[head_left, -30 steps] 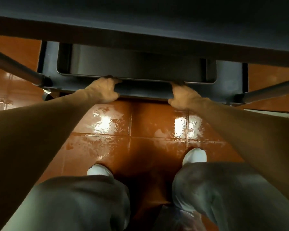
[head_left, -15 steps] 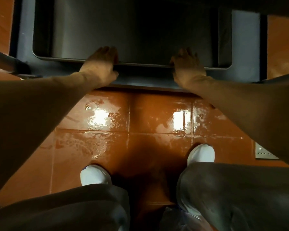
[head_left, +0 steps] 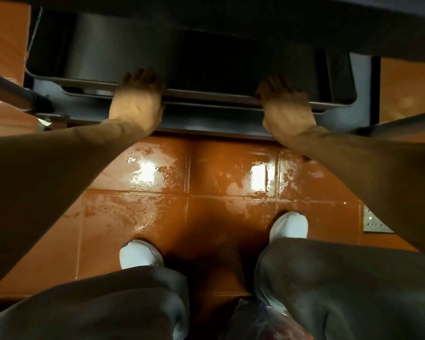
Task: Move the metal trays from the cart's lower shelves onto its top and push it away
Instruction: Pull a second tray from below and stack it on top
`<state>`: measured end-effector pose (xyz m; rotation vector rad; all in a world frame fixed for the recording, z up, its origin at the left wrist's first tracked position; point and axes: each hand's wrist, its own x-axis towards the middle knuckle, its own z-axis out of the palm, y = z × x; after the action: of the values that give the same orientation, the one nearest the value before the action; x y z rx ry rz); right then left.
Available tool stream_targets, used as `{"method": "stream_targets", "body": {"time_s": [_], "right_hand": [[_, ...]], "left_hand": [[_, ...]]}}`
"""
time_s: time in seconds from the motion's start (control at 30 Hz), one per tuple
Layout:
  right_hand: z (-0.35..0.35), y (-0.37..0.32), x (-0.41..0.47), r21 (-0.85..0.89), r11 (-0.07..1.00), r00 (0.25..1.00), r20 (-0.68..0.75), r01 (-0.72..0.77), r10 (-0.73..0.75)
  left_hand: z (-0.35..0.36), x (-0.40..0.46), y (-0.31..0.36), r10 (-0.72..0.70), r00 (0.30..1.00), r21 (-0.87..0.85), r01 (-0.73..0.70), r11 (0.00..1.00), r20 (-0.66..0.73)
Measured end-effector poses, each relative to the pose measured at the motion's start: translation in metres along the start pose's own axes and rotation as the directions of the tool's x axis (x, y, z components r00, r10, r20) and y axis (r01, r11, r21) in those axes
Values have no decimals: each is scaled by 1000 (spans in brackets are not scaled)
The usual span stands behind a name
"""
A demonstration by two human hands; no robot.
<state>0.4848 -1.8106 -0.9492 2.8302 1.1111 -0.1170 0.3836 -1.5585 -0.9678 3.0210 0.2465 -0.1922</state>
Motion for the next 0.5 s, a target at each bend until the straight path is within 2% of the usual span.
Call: {"method": "stream_targets", "body": {"time_s": [0.13,0.23,0.4,0.5], "right_hand": [[-36,-3,-15,71,997,998,-31,-43,45],[-59,-8,-23,97,993,997,-34,-70,74],[-97,-20,-39,46,998,997,67,33,-36],[-125,-26,-52,76,996,998,41,43,-47]], "left_hand": [[-43,-11,1,-12,997,0,12,1000,-83],[-74,-24,5,-10,1000,-18,10,1000,2],[-116,-62,20,46,999,-70,-47,996,-12],[-146,-75,19,70,997,-101,-72,992,-21]]}}
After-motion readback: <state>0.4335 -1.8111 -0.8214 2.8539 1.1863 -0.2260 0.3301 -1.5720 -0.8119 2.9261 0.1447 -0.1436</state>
